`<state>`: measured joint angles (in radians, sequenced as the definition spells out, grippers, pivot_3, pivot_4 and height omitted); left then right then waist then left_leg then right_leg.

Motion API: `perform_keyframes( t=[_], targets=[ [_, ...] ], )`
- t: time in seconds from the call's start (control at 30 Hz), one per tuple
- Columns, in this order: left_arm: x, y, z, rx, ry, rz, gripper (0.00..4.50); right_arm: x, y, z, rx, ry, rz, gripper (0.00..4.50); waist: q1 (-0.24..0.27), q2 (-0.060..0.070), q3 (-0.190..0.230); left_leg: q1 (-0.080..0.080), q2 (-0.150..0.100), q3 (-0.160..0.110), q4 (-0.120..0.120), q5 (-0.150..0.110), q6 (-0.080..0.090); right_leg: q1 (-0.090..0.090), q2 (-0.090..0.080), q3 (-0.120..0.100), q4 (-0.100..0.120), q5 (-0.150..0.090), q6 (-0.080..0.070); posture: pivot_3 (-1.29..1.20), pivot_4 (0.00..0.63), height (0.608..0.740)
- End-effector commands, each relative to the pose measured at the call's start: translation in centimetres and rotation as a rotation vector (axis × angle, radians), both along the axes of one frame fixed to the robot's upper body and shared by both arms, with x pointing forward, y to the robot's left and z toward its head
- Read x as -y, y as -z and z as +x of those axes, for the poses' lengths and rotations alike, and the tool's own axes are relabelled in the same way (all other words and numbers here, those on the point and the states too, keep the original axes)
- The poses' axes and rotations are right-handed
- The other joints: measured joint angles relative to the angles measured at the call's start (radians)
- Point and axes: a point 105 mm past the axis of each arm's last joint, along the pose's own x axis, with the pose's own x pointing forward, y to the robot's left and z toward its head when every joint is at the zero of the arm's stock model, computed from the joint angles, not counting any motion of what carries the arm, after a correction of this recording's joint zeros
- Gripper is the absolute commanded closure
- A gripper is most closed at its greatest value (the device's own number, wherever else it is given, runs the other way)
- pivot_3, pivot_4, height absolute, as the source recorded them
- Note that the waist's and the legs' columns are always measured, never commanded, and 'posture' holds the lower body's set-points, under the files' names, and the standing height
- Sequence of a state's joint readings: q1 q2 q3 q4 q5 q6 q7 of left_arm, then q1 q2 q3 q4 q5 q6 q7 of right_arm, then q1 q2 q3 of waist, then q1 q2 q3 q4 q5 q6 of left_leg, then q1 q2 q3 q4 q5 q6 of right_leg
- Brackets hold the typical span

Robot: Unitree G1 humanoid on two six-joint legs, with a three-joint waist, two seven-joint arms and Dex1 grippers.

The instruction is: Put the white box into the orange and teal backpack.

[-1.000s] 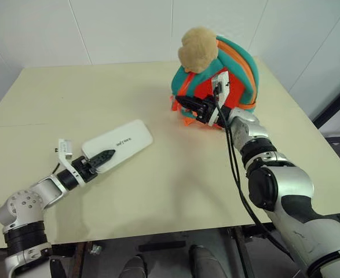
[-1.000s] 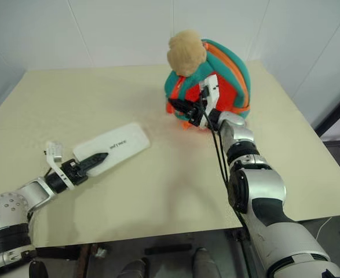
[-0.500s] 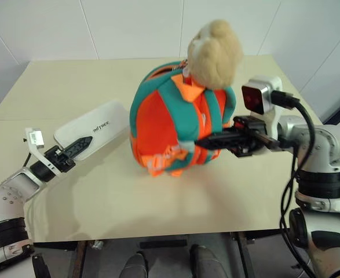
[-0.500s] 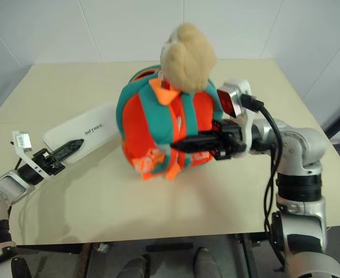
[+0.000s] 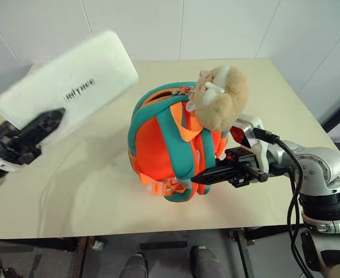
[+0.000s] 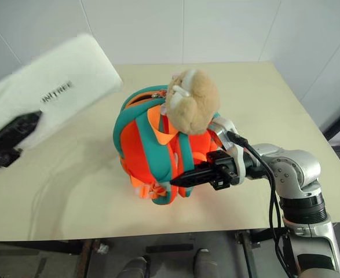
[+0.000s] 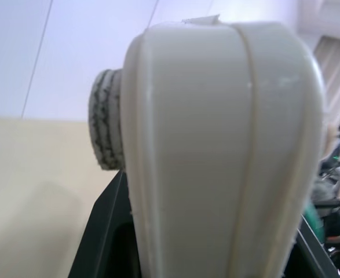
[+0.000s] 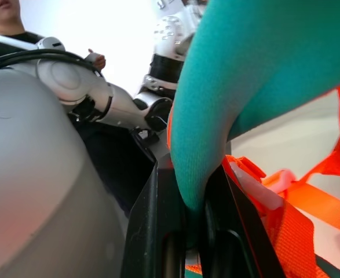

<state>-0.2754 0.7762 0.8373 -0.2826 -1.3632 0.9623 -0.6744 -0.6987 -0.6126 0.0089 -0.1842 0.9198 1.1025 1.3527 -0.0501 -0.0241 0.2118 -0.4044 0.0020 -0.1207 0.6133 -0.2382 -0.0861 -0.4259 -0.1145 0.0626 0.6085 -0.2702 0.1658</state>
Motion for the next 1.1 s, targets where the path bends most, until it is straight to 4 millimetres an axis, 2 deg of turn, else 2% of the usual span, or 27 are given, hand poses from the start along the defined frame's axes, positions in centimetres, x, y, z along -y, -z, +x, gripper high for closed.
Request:
perform_keyframes(
  t=[0.03, 0.17, 0.3, 0.57, 0.67, 0.73, 0.83, 0.9, 1.0, 1.1],
  targets=[
    [1.8, -0.7, -1.9, 0.03, 0.08, 0.049, 3.07, -0.2, -0.4, 0.3, 0.034, -0.01, 0.009, 4.48, 0.0, 0.0, 0.0, 0.0, 0.0, 0.0, 0.0, 0.0, 0.0, 0.0, 0.0, 0.0, 0.0, 0.0, 0.0, 0.0, 0.15, 0.74],
    [2.6, 0.7, -1.8, -0.021, 0.094, 0.126, 3.07, -0.6, -0.3, 0.6, 0.039, -0.018, 0.014, 4.48, 0.0, 0.0, 0.0, 0.0, 0.0, 0.0, 0.0, 0.0, 0.0, 0.0, 0.0, 0.0, 0.0, 0.0, 0.0, 0.0, 0.15, 0.74],
    [1.8, 1.6, -0.8, -0.033, 0.042, 0.178, 3.07, -0.8, -0.4, 0.7, 0.043, -0.025, 0.019, 4.48, 0.0, 0.0, 0.0, 0.0, 0.0, 0.0, 0.0, 0.0, 0.0, 0.0, 0.001, 0.0, 0.0, 0.0, -0.001, 0.0, 0.15, 0.74],
    [0.4, 1.0, 1.7, 0.019, -0.021, 0.268, 3.07, -0.4, -0.4, 0.6, 0.043, -0.034, 0.009, 4.48, 0.002, 0.0, 0.0, 0.0, 0.0, 0.0, 0.0, 0.0, 0.0, 0.0, 0.001, 0.0, 0.0, -0.001, -0.003, 0.0, 0.15, 0.74],
    [0.4, 1.2, 1.9, 0.005, 0.019, 0.321, 3.07, -0.3, -0.2, 0.5, 0.04, -0.034, 0.001, 4.48, 0.004, 0.0, 0.0, 0.0, 0.0, 0.0, -0.001, 0.0, 0.0, 0.0, 0.001, 0.0, -0.001, 0.0, -0.002, 0.0, 0.15, 0.74],
    [0.5, 1.5, 1.9, -0.016, 0.058, 0.374, 3.07, -0.3, -0.2, 0.5, 0.038, -0.035, 0.0, 4.48, 0.001, 0.0, 0.0, 0.0, 0.0, 0.0, -0.001, 0.0, 0.001, 0.0, 0.001, 0.0, -0.001, 0.0, -0.002, 0.0, 0.15, 0.74],
    [0.3, 2.6, 2.5, -0.042, 0.079, 0.553, 3.07, -0.3, -0.2, 0.5, 0.037, -0.04, -0.002, 4.48, 0.0, 0.0, 0.0, 0.0, 0.0, 0.0, -0.002, -0.001, 0.001, -0.001, 0.001, 0.0, -0.001, -0.001, -0.002, 0.0, 0.15, 0.74],
    [0.2, 3.1, 3.6, -0.032, 0.059, 0.668, 3.07, -0.3, -0.1, 0.5, 0.038, -0.043, -0.003, 4.48, 0.0, 0.0, 0.0, 0.0, 0.0, 0.0, -0.002, -0.001, 0.001, -0.001, 0.001, 0.0, -0.001, -0.001, -0.002, 0.0, 0.15, 0.74],
    [0.8, 2.8, 5.0, 0.015, 0.058, 0.751, 3.07, -0.4, -0.1, 0.5, 0.041, -0.046, -0.003, 4.48, 0.004, 0.0, 0.0, 0.0, 0.0, 0.0, -0.002, 0.0, 0.001, -0.001, 0.001, 0.0, -0.001, -0.001, -0.002, 0.0, 0.15, 0.74],
    [3.3, 2.4, 6.8, 0.042, 0.09, 0.803, 3.07, -0.6, -0.1, 0.5, 0.045, -0.048, 0.0, 4.48, 0.014, 0.0, 0.0, -0.001, 0.0, 0.0, -0.001, 0.0, 0.001, 0.0, 0.001, 0.0, -0.001, 0.0, 0.0, 0.0, 0.15, 0.74]
  ],
)
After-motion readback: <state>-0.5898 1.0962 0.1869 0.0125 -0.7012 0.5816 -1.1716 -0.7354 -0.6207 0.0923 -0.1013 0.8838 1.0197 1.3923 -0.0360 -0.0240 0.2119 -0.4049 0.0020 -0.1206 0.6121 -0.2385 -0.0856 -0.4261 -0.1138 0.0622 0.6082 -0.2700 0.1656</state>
